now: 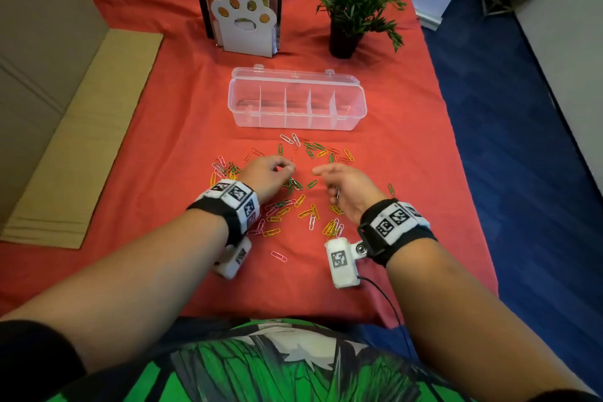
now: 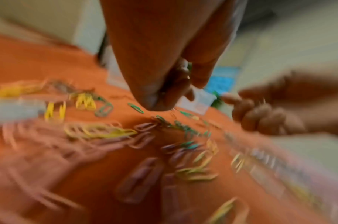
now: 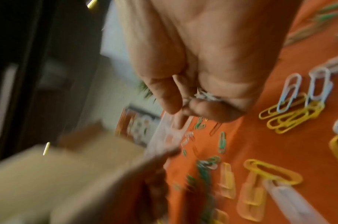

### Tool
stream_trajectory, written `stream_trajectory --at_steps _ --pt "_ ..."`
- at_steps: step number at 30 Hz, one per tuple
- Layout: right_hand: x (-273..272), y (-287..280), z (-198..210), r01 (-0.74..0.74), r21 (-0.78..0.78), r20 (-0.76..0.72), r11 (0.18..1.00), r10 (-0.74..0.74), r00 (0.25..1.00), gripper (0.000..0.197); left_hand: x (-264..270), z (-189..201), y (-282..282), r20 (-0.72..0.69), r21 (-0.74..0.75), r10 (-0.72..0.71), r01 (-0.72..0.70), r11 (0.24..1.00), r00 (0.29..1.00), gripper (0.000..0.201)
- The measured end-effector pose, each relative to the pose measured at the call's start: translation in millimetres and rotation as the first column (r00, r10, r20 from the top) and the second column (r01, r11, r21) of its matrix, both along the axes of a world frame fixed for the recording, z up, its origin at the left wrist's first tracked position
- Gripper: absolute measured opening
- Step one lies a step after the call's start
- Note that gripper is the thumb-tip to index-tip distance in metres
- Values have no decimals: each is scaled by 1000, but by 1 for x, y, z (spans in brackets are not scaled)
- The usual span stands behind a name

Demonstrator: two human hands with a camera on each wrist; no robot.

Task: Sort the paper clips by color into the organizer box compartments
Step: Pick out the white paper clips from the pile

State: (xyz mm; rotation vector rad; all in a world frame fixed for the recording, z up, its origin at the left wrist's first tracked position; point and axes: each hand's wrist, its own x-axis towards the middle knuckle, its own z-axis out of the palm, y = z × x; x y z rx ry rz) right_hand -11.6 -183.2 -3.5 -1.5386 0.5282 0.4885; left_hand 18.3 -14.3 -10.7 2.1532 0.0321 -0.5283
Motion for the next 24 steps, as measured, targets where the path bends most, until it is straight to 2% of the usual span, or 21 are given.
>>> stream_trajectory --at_steps 1,2,3,5,7,10,13,15,17,19,21,24 --pt "1 4 -2 -151 -238 29 960 162 986 25 -1 -2 1 70 183 -128 113 977 989 22" --pt "2 7 -4 -266 -423 32 866 307 951 28 -3 -3 3 98 304 -228 189 934 969 28" --pt "2 12 -6 -346 -540 25 767 425 905 33 -5 -5 5 124 381 -303 237 894 945 31" --pt "-2 19 -10 -446 -683 -22 578 594 804 40 -9 -6 9 155 448 -392 289 846 907 33" --pt "-6 21 -15 -479 -753 -97 451 644 759 44 -12 -8 16 151 464 -406 298 834 901 33" --pt "-5 13 -18 -447 -792 -132 416 599 790 43 -13 -11 28 152 498 -392 272 823 908 33" --pt "-4 4 -8 -333 -801 -57 497 490 870 33 -9 -8 31 174 497 -330 206 843 928 25" --pt "-5 1 1 -332 -796 -89 506 446 891 30 -7 -6 27 206 477 -322 193 857 924 23" --pt "-11 3 6 -447 -774 -227 449 463 857 36 -6 -5 18 204 471 -368 239 849 907 25" --pt "-22 10 7 -537 -777 -335 329 507 794 40 -2 -6 10 158 481 -442 322 815 883 29" --pt "-35 19 5 -546 -803 -364 239 529 767 42 3 -7 4 110 509 -510 392 766 853 32" --pt "-46 28 -3 -490 -858 -322 155 580 748 42 7 -9 -1 63 571 -572 440 693 818 30"
